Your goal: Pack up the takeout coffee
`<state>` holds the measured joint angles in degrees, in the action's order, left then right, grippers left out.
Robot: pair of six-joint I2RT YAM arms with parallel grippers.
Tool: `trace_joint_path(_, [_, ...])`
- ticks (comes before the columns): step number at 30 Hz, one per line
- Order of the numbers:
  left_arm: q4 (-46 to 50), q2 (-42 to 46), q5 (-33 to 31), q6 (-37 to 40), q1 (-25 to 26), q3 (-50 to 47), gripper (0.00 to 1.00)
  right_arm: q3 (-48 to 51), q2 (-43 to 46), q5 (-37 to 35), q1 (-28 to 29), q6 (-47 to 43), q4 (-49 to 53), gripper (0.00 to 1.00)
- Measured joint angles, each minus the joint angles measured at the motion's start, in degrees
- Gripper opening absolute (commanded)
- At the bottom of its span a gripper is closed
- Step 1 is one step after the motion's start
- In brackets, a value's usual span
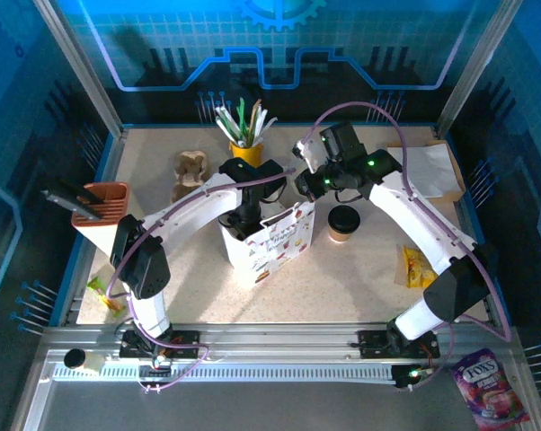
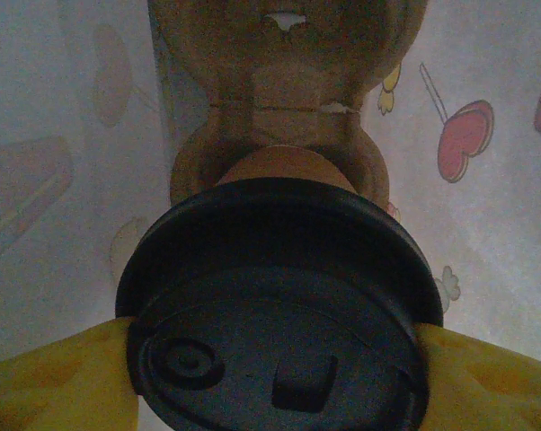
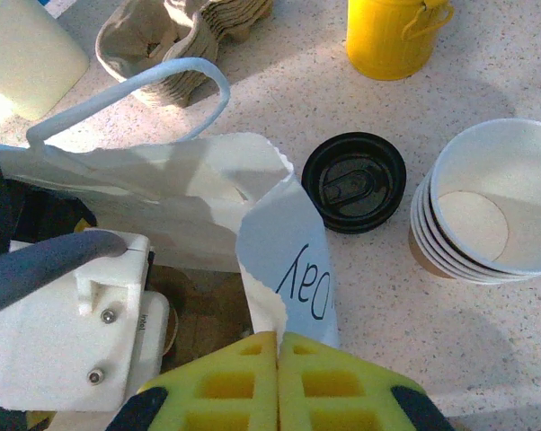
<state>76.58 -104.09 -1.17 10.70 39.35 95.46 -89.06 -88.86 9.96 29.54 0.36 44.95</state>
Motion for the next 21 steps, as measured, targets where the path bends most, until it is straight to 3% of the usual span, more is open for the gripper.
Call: trace_joint_path(21, [0.94, 0.00, 0.00, -0.04, -0.52, 0.02, 0.53, -0.11, -0.22, 0.17, 0.00, 0.00, 0.00, 0.08])
